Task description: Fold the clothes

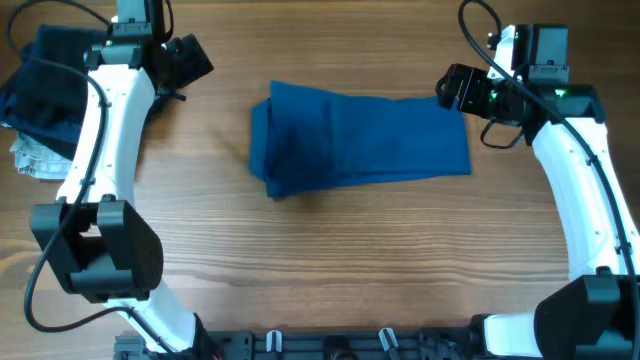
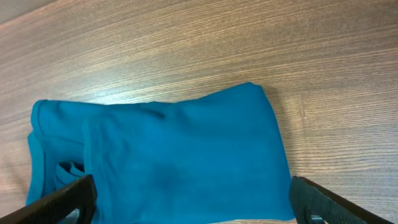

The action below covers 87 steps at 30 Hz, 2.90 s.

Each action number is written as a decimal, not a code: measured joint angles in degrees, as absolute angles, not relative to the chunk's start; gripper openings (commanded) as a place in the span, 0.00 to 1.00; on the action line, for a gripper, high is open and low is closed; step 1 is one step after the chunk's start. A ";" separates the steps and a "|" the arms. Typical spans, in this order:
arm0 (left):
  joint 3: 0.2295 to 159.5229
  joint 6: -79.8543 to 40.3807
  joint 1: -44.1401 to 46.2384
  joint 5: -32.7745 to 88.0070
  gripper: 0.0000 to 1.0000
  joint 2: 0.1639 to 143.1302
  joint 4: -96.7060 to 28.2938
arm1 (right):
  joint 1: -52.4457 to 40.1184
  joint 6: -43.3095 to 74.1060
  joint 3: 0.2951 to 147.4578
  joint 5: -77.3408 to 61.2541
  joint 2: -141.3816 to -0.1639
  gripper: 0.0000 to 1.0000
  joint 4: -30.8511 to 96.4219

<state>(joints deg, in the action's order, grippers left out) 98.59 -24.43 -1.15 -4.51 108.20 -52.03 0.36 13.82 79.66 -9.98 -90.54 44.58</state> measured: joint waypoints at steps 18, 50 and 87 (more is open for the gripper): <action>98.59 -24.43 -1.15 -4.49 1.00 108.20 -52.03 | 0.36 13.82 79.66 -9.98 -90.54 0.99 44.58; 98.59 -24.43 -1.15 -4.67 1.00 108.20 -52.01 | 11.94 -5.89 77.38 -23.64 -119.00 0.43 33.06; 98.59 -24.38 -1.15 -4.67 1.00 108.20 -52.01 | -0.54 6.07 101.84 -26.04 -113.75 0.04 57.80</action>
<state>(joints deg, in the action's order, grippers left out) 98.59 -24.38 -1.15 -4.67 108.20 -52.01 -0.54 6.07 101.84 -26.04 -113.75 57.80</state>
